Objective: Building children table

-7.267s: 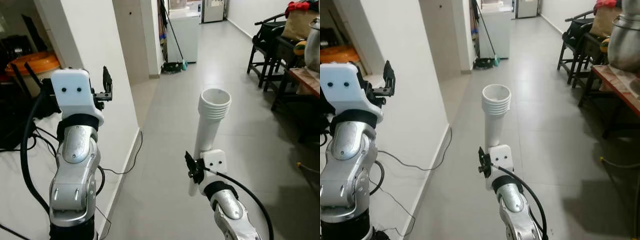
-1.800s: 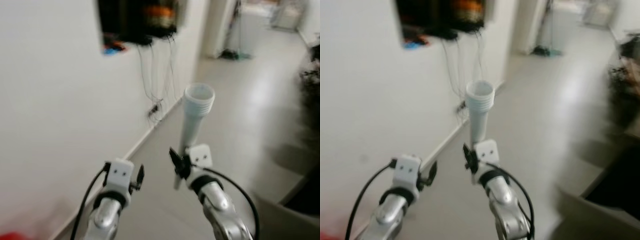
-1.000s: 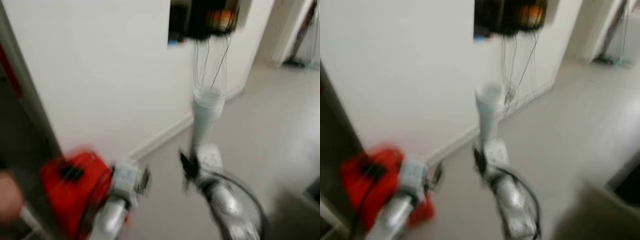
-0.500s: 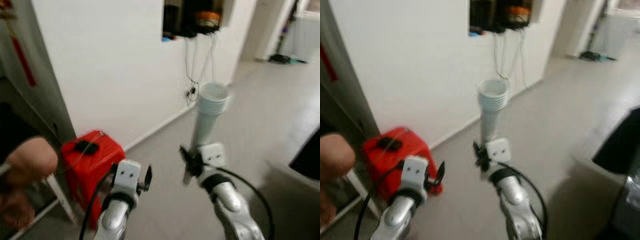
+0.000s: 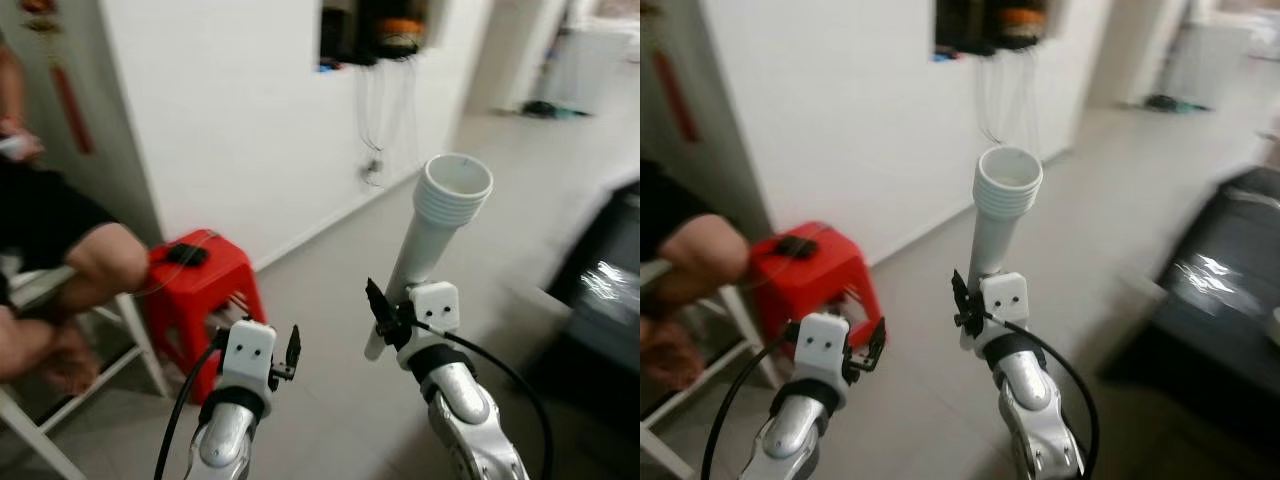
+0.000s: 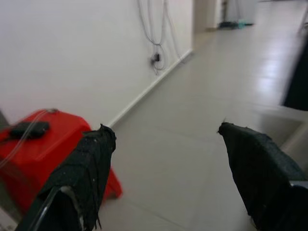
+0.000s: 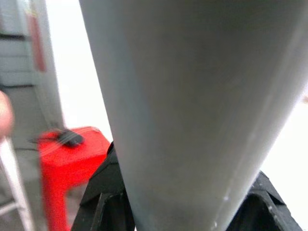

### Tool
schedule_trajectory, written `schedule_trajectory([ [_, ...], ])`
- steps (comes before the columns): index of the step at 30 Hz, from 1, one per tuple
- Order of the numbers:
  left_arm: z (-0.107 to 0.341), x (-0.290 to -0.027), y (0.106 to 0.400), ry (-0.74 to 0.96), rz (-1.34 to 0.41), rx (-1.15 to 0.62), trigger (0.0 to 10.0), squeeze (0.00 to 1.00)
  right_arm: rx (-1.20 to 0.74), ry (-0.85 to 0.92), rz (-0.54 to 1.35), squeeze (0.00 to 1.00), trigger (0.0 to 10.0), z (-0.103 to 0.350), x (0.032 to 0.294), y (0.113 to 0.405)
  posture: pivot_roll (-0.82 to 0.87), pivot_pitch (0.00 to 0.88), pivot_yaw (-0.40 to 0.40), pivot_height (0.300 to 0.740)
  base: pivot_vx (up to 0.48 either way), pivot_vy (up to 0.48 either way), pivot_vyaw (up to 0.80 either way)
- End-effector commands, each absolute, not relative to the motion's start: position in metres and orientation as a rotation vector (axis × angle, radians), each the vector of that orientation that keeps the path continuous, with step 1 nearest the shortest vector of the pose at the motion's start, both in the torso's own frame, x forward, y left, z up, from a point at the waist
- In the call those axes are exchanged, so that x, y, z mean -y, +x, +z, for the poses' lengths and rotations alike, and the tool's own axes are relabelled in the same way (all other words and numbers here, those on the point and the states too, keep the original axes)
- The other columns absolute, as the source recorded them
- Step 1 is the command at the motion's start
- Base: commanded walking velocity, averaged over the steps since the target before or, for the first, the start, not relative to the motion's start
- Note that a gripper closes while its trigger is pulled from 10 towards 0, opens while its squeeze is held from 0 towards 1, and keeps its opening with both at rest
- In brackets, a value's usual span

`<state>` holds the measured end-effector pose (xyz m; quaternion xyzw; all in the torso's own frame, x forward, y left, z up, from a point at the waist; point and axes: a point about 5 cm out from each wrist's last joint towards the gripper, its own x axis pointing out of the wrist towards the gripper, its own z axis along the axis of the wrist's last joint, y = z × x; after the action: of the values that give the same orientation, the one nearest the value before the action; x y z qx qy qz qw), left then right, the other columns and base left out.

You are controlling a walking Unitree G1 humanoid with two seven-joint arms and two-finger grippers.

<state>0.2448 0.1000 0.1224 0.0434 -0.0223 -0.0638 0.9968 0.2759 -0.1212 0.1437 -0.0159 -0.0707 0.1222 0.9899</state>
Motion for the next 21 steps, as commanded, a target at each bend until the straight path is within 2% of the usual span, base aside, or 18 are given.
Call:
schedule_trajectory([
  [1,0.1165,-0.1035,0.2423,0.089,-0.118,0.019,10.0,0.00,0.153,-0.021,0.254,0.00,10.0,0.1454,0.1180,0.2756,0.07,0.000,-0.059,0.740,-0.480,0.000,-0.80],
  [8,0.1145,-0.1045,0.2429,0.090,-0.109,0.007,10.0,0.00,0.149,-0.034,0.247,0.00,10.0,0.1447,0.1185,0.2767,0.07,0.000,-0.060,0.740,-0.420,0.000,-0.80],
  [21,0.1137,-0.1045,0.2437,0.080,-0.111,-0.002,10.0,0.00,0.141,-0.059,0.217,0.00,10.0,0.1433,0.1215,0.2776,0.06,0.000,-0.059,0.740,0.000,0.000,-0.80],
])
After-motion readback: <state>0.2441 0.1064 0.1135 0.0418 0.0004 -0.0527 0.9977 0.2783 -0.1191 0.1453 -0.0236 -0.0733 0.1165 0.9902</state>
